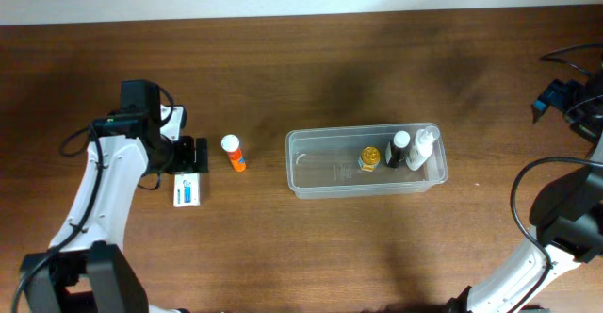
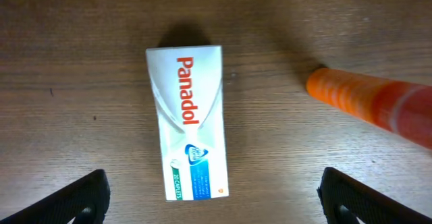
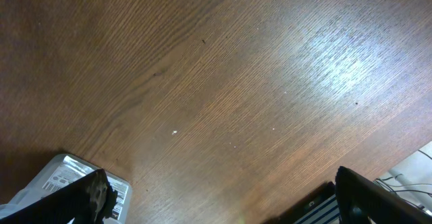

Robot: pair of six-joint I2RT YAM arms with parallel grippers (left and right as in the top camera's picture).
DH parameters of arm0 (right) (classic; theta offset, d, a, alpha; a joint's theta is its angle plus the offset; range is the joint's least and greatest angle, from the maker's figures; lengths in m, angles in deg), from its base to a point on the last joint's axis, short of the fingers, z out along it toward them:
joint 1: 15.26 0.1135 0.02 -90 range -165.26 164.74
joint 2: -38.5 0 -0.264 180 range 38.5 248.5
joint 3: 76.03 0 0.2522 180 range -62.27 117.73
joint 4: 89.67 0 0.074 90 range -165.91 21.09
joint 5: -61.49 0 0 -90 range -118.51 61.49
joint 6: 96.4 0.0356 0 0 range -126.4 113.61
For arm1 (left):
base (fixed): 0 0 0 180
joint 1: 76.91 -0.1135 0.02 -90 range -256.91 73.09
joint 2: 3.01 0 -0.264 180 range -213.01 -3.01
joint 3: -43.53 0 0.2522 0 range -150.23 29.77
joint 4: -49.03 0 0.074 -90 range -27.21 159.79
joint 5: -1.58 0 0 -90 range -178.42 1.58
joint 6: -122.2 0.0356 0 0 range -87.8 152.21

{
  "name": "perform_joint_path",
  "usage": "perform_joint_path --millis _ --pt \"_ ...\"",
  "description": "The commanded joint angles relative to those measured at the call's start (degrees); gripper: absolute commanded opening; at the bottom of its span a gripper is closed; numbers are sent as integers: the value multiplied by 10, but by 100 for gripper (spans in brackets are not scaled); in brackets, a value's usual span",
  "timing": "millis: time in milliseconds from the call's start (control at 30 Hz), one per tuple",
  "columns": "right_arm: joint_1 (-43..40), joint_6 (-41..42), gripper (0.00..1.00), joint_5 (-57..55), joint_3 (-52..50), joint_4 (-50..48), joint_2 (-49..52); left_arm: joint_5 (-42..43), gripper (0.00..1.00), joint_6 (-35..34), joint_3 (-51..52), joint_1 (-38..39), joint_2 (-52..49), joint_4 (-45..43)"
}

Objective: Pack container
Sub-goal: 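Move left gripper toward the white Panadol box, then lower left gripper over the Panadol box and close on it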

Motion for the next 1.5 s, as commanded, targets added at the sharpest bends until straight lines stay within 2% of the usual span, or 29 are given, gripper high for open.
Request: perform_joint_path --millis 0,400,567,867,1467 --pt "2 7 98 3 -2 -2 -14 -8 99 -17 -9 -15 -26 1" --pt "2 7 98 3 -2 -2 -14 7 99 -36 -9 -26 -78 -15" --pt "2 7 98 3 -2 -2 -14 -29 100 -36 -9 -26 -87 -16" --pt "2 7 98 3 -2 -2 -14 -28 99 -47 -9 -26 -142 -19" --pt "2 7 98 3 -2 -2 -14 -28 99 -47 -9 -26 -147 -38"
